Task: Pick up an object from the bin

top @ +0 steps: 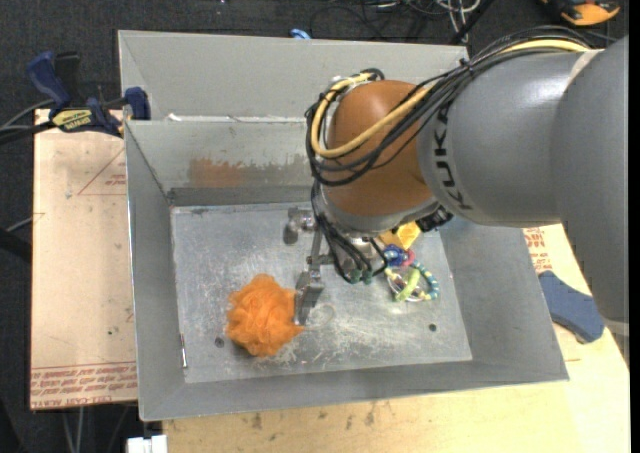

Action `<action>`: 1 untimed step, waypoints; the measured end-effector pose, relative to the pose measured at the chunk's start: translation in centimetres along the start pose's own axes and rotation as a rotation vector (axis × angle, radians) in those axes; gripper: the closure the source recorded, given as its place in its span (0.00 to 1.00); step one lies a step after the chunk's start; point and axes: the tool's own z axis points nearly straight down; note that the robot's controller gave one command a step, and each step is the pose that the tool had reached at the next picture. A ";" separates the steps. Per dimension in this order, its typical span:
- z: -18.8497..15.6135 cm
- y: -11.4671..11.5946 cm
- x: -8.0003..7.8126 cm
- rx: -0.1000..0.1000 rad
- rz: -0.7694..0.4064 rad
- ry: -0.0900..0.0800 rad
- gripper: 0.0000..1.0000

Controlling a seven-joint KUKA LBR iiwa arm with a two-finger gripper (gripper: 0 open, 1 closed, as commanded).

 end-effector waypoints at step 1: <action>1.8 2.4 1.7 0.001 -0.163 0.012 0.00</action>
Offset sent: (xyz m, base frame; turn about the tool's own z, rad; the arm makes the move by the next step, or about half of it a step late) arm -0.0252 0.0387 -0.0304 -0.1369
